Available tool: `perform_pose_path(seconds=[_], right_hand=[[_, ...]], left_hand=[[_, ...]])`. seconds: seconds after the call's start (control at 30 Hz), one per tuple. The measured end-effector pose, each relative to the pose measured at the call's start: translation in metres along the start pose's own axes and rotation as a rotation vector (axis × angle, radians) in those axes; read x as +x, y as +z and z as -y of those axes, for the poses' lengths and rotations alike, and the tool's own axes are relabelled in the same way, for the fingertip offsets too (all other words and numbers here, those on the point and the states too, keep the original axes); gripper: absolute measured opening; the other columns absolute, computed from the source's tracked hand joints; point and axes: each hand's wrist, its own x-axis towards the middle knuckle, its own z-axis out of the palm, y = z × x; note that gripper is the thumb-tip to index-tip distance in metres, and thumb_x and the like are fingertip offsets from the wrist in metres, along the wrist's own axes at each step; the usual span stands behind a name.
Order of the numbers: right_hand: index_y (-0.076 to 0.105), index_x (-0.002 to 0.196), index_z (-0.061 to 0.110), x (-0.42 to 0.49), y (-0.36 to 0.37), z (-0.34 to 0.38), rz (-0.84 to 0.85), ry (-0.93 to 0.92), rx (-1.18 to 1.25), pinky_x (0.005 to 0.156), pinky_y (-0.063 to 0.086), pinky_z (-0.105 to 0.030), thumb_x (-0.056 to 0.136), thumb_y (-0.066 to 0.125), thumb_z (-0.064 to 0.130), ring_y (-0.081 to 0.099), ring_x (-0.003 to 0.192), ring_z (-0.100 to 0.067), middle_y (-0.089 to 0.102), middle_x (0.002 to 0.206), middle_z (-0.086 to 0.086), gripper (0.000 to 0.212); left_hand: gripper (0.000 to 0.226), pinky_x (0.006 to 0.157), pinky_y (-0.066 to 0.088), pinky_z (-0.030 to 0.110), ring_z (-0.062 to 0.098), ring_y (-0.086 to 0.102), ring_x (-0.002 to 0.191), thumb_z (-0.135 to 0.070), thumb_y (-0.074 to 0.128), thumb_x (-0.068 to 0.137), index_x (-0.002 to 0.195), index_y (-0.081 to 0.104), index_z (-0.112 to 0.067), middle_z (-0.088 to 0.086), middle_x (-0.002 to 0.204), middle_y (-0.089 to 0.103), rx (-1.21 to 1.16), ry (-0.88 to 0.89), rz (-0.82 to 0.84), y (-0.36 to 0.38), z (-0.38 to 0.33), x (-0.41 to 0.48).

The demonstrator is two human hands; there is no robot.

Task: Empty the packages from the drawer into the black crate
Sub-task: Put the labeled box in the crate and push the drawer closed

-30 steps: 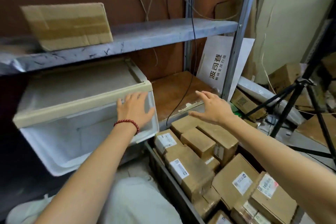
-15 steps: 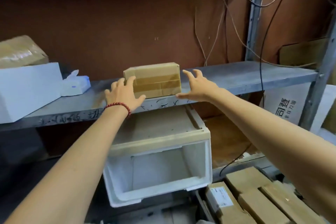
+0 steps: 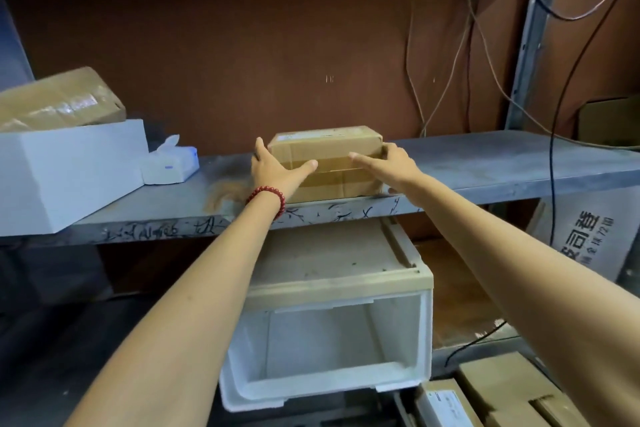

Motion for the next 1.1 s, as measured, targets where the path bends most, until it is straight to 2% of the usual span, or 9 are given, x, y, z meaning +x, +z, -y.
perform_pose_path(seconds=[0.17, 0.3, 0.4, 0.5, 0.63, 0.73, 0.83, 1.0, 1.1], right_hand=[[0.041, 0.124, 0.016, -0.034, -0.024, -0.001, -0.040, 0.039, 0.201, 0.075, 0.046, -0.034, 0.087, 0.054, 0.064, 0.051, 0.107, -0.017, 0.051, 0.118, 0.002, 0.061], [0.038, 0.110, 0.017, -0.088, -0.033, -0.011, -0.130, 0.035, 0.408, 0.065, 0.043, -0.024, 0.090, 0.056, 0.056, 0.051, 0.099, -0.009, 0.047, 0.102, 0.009, 0.047], [0.036, 0.109, 0.020, -0.131, -0.036, -0.023, -0.073, 0.055, 0.552, 0.072, 0.053, -0.035, 0.089, 0.061, 0.051, 0.055, 0.109, -0.013, 0.049, 0.114, 0.006, 0.044], [0.038, 0.111, 0.022, -0.172, -0.033, -0.045, -0.057, 0.097, 0.618, 0.079, 0.056, -0.042, 0.086, 0.065, 0.051, 0.055, 0.116, -0.018, 0.049, 0.126, 0.000, 0.046], [0.035, 0.129, 0.021, -0.216, -0.011, -0.089, 0.026, 0.130, 0.669, 0.079, 0.056, -0.041, 0.087, 0.066, 0.043, 0.054, 0.118, -0.018, 0.049, 0.125, 0.002, 0.057], [0.033, 0.139, 0.026, -0.242, 0.010, -0.123, 0.118, 0.186, 0.665, 0.090, 0.050, -0.048, 0.083, 0.071, 0.039, 0.050, 0.119, -0.019, 0.047, 0.131, 0.001, 0.069], [0.030, 0.143, 0.030, -0.268, 0.035, -0.152, 0.149, 0.212, 0.582, 0.088, 0.049, -0.044, 0.081, 0.073, 0.041, 0.051, 0.109, -0.010, 0.046, 0.131, 0.004, 0.076], [0.025, 0.145, 0.032, -0.289, 0.065, -0.183, 0.192, 0.238, 0.506, 0.102, 0.047, -0.048, 0.073, 0.077, 0.045, 0.047, 0.123, -0.018, 0.042, 0.138, 0.004, 0.089], [0.024, 0.145, 0.027, -0.287, 0.073, -0.196, 0.174, 0.201, 0.491, 0.103, 0.046, -0.037, 0.073, 0.079, 0.032, 0.044, 0.127, -0.017, 0.040, 0.136, 0.008, 0.090]], left_hand=[[0.093, 0.102, 0.036, 0.032, 0.021, 0.041, 0.129, -0.059, 0.072, 0.072, 0.144, 0.034, -0.015, 0.005, 0.141, 0.034, -0.084, 0.010, -0.077, -0.005, -0.008, -0.026], [0.079, 0.088, 0.038, 0.023, 0.011, 0.045, 0.110, -0.056, 0.074, 0.072, 0.137, 0.041, -0.024, -0.001, 0.133, 0.042, -0.199, 0.114, -0.158, -0.013, -0.010, -0.077], [0.074, 0.088, 0.045, 0.025, 0.010, 0.048, 0.111, -0.053, 0.076, 0.072, 0.133, 0.044, -0.025, -0.004, 0.128, 0.051, -0.289, 0.201, -0.229, -0.014, -0.009, -0.125], [0.073, 0.088, 0.043, 0.020, 0.008, 0.049, 0.115, -0.055, 0.076, 0.071, 0.132, 0.046, -0.028, -0.008, 0.127, 0.053, -0.290, 0.235, -0.259, -0.010, 0.004, -0.171], [0.059, 0.085, 0.042, 0.013, 0.004, 0.051, 0.111, -0.056, 0.070, 0.077, 0.127, 0.053, -0.030, -0.012, 0.124, 0.057, -0.259, 0.230, -0.329, -0.006, 0.038, -0.229], [0.054, 0.090, 0.051, 0.027, 0.003, 0.054, 0.111, -0.063, 0.065, 0.077, 0.120, 0.056, -0.033, -0.014, 0.120, 0.059, -0.258, 0.158, -0.292, 0.008, 0.080, -0.265], [0.058, 0.088, 0.054, 0.033, 0.004, 0.056, 0.108, -0.067, 0.063, 0.071, 0.116, 0.055, -0.032, -0.012, 0.119, 0.062, -0.222, 0.071, -0.234, 0.022, 0.117, -0.284], [0.048, 0.075, 0.043, 0.012, 0.004, 0.050, 0.104, -0.042, 0.076, 0.077, 0.114, 0.048, -0.029, -0.013, 0.116, 0.055, -0.160, -0.004, -0.149, 0.039, 0.157, -0.295], [0.055, 0.071, 0.042, 0.005, 0.004, 0.053, 0.103, -0.036, 0.081, 0.073, 0.114, 0.045, -0.031, -0.012, 0.117, 0.057, -0.170, -0.062, -0.078, 0.048, 0.187, -0.293]])
